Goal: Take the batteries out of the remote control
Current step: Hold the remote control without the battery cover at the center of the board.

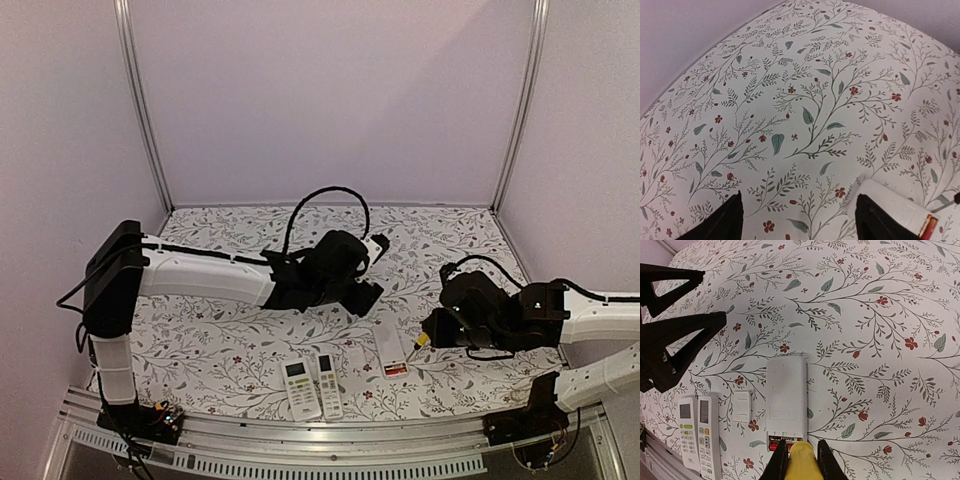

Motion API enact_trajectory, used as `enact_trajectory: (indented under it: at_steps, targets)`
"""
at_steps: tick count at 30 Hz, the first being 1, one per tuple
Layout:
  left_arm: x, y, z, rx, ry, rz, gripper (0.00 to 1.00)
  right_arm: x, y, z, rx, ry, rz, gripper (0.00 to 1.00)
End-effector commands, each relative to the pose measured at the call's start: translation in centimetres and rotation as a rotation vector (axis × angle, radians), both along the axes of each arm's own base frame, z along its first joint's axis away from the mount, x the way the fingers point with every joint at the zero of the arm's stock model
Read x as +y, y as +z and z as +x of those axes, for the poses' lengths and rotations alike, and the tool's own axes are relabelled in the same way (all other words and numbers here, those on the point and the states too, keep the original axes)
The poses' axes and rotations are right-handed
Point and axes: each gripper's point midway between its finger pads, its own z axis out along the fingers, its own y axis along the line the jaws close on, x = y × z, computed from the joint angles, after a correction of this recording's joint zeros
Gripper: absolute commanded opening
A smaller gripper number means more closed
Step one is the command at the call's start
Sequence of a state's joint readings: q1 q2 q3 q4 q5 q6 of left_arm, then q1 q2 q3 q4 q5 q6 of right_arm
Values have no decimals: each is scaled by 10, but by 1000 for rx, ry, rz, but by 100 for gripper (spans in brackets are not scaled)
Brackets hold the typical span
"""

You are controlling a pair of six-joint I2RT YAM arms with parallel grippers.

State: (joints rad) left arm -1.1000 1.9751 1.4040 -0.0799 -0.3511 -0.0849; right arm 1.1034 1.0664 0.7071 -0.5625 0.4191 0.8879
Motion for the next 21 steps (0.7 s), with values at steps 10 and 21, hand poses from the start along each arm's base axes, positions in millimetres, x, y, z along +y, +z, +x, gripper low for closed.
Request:
enact_trajectory:
  at_steps: [10,21]
  targets:
    - [-25,-39,-10,268,-1,-97,78,4,12,-7,-4,-79,-52,0]
    - [-42,-69,-14,225,-28,7,78,8,2,-6,10,-131,-94,0]
